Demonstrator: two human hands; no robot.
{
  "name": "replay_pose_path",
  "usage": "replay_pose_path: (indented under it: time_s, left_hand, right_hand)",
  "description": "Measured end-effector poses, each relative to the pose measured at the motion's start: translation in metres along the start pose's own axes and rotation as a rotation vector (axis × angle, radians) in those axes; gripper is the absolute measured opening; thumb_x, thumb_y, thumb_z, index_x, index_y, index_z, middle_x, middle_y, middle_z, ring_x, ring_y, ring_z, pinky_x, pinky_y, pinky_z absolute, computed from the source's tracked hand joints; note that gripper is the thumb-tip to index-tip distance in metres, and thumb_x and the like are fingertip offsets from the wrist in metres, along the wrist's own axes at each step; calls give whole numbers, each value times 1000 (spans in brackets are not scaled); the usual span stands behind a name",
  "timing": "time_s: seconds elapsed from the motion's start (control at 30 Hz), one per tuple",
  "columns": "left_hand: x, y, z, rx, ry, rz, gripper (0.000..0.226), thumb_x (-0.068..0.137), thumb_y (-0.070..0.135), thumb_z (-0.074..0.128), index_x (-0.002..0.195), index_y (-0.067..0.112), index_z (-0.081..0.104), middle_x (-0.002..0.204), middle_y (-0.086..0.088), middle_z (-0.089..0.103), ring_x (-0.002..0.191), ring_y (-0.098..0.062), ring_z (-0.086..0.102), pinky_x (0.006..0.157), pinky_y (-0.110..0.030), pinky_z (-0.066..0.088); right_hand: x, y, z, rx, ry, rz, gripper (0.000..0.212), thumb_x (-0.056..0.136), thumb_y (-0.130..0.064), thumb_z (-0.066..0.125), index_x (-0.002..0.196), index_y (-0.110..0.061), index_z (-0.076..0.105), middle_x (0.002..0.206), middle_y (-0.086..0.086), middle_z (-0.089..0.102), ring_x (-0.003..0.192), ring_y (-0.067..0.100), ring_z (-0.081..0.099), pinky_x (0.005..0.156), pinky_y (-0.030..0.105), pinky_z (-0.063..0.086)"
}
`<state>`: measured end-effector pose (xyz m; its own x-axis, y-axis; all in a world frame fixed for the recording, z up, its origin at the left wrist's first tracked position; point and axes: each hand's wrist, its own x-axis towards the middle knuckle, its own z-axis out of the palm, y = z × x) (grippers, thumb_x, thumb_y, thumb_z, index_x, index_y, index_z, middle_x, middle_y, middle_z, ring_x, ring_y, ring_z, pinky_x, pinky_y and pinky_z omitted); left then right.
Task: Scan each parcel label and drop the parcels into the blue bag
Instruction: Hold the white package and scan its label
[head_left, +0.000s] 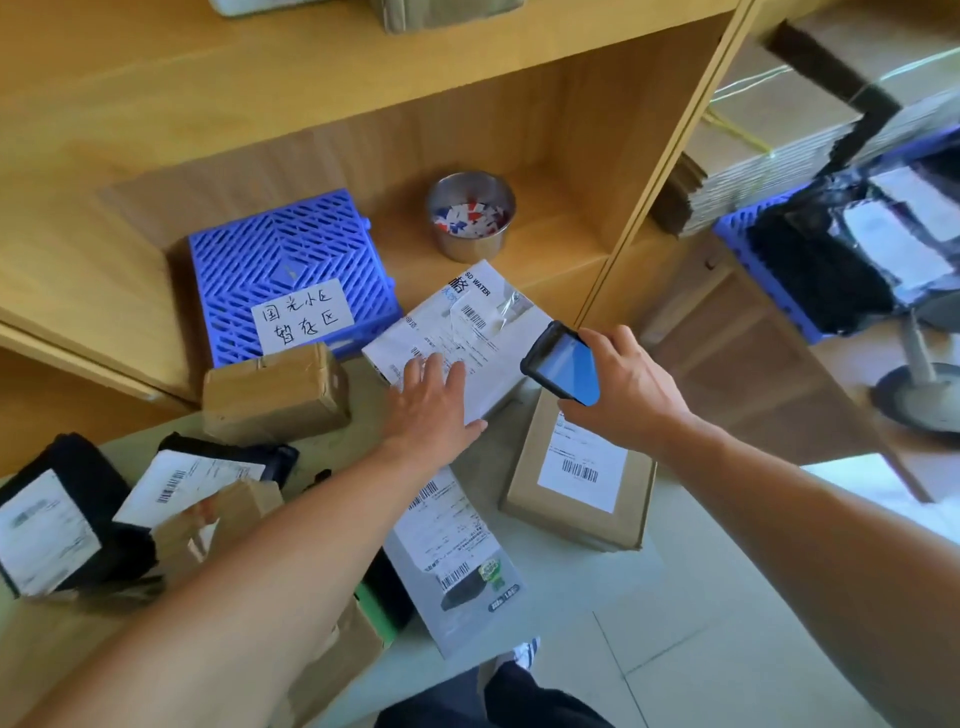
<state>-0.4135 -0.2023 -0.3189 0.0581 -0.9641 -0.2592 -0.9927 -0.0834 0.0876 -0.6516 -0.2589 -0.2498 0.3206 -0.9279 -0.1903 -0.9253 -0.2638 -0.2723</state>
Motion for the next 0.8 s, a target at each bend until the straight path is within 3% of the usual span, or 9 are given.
replay_pose_path:
  time_s: [0.1, 0.23, 0.5, 0.67, 0.8]
  left_hand:
    - [1, -3, 13, 37, -57, -42, 99, 78, 73, 66, 150, 20, 25, 150, -12, 28, 133, -35, 31, 100, -45, 45]
    - [-3, -7, 26, 59, -69, -26, 100, 79, 54, 77, 153, 20, 20, 150, -13, 22, 133, -35, 29, 99, -41, 47]
    - [-6, -16, 35, -8, -36, -30, 89, 83, 29, 75, 154, 21, 21, 153, -8, 22, 132, -34, 28, 93, -40, 53]
    - [-1, -21, 52, -51, 14, -63, 103, 80, 37, 81, 157, 23, 15, 162, -12, 8, 150, -44, 5, 104, -48, 49]
    - [2, -20, 63, -122, 38, -94, 97, 89, 29, 74, 160, 29, 8, 169, -5, -8, 154, -38, -8, 97, -48, 52]
  right_hand:
    - [3, 1, 11, 13, -3, 16, 91, 72, -52, 75, 149, -23, 37, 119, 2, 44, 106, 32, 56, 81, 43, 53]
    - [4, -3, 20, 8, -14, 8, 91, 73, -52, 75, 150, -22, 37, 120, 2, 45, 105, 30, 56, 73, 36, 47]
    - [4, -6, 23, 19, -10, -2, 93, 74, -53, 74, 151, -19, 36, 121, 3, 44, 107, 30, 56, 77, 37, 50]
    - [2, -5, 29, 13, 1, 1, 91, 75, -54, 73, 151, -20, 35, 123, 2, 44, 108, 28, 55, 75, 35, 48]
    - [2, -3, 36, -12, -19, -9, 93, 75, -54, 74, 152, -20, 34, 124, 3, 44, 110, 28, 55, 76, 36, 50]
